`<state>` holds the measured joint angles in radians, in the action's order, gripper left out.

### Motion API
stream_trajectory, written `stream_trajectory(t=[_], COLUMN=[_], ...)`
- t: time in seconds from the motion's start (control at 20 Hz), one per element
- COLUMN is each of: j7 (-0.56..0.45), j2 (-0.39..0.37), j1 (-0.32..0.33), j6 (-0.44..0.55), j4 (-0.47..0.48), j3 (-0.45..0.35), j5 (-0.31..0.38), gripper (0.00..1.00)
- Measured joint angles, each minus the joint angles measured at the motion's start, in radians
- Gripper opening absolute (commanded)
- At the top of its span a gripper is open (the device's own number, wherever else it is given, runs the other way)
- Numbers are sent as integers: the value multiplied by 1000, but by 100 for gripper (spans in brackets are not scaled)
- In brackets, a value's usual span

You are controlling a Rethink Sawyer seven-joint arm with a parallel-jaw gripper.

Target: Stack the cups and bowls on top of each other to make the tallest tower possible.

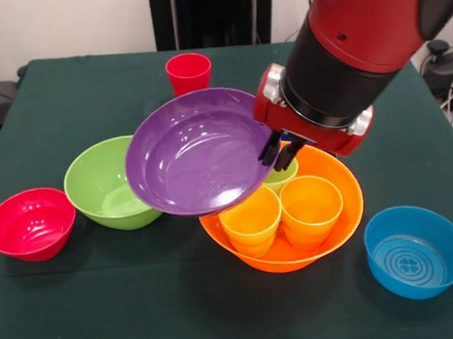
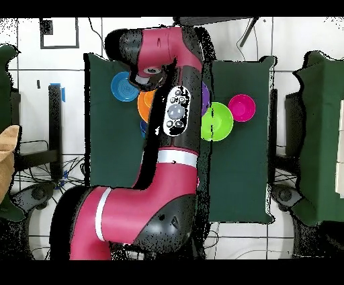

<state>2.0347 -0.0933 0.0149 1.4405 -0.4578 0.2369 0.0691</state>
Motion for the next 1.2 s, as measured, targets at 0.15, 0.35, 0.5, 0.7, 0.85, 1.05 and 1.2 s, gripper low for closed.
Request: stream_trajectory(t=[0.15, 0.35, 0.5, 0.7, 0.85, 1.05, 1.2], j7=[2, 14, 31, 94, 125, 183, 205], j2=[17, 24, 24, 24, 24, 24, 24], j1=[-14, -33, -45, -73, -86, -113, -124], j6=[-1, -1, 0, -1, 0, -1, -8], j4=[32, 41, 41, 41, 41, 38, 36], j3=[18, 29, 37, 59, 67, 80, 83], j5=[0, -2, -3, -9, -10, -10, -10], gripper=[0, 0, 0, 0, 0, 0, 0])
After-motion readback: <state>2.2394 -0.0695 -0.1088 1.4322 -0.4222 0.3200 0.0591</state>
